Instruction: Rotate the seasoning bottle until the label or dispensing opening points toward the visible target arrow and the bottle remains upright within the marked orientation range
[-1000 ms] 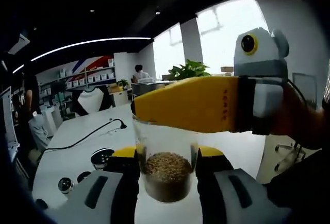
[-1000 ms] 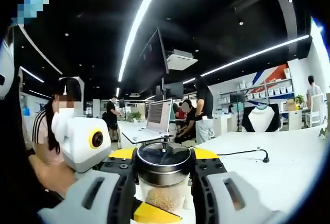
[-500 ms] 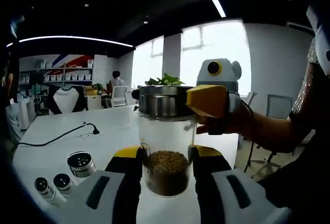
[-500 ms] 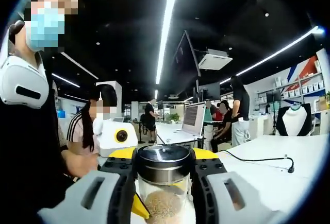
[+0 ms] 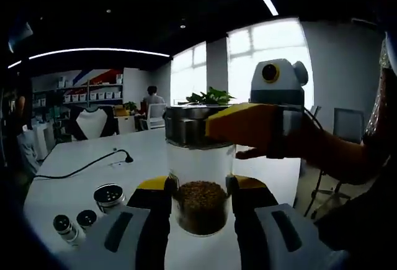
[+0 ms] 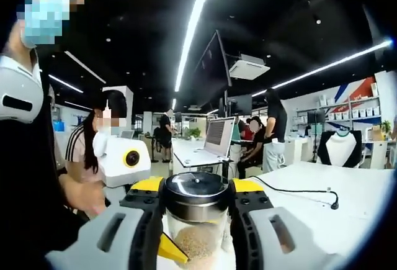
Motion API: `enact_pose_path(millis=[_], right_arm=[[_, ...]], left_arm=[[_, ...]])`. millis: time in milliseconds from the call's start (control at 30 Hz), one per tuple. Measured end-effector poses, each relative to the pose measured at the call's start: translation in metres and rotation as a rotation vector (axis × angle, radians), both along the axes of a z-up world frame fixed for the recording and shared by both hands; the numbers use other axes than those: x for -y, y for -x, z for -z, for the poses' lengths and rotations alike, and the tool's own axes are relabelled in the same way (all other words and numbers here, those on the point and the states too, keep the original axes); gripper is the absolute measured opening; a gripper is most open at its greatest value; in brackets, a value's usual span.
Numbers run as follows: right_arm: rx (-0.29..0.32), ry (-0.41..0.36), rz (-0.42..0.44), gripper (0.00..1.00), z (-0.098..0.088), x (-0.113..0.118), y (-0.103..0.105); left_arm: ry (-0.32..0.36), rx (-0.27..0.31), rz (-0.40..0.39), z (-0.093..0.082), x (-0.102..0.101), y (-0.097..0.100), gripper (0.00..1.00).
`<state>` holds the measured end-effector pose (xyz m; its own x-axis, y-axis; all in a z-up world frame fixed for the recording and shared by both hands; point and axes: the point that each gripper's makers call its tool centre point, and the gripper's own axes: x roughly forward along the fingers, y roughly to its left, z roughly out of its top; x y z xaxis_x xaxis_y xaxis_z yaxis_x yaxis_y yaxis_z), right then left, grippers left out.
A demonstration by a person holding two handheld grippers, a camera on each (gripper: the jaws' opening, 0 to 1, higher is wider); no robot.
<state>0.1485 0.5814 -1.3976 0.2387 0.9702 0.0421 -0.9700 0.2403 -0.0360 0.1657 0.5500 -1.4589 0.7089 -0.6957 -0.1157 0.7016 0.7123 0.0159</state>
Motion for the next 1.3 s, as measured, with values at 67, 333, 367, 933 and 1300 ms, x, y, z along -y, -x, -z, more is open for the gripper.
enact_pose_path(millis=[67,333,367,933,1300], right_arm=[[0.01,0.027,0.019,0.39,0.002,-0.001,0.0],[0.031,0.01,0.014,0.38,0.004,-0.002,0.002],[0.028,-0.01,-0.009,0.38,0.003,-0.001,0.005],[0.031,-0.092,-0.343,0.37,-0.009,0.013,0.03],[-0.019,-0.041,-0.093,0.58,0.001,0.011,0.004]], left_arm=[[-0.035,0.013,-0.023,0.001,-0.003,-0.001,0.4],[-0.064,0.023,-0.036,0.002,-0.005,0.001,0.4],[-0.057,0.023,-0.024,0.001,-0.005,0.003,0.4],[-0.013,0.001,0.251,-0.01,0.017,0.027,0.4],[0.013,-0.041,-0.022,-0.002,-0.005,-0.003,0.39]])
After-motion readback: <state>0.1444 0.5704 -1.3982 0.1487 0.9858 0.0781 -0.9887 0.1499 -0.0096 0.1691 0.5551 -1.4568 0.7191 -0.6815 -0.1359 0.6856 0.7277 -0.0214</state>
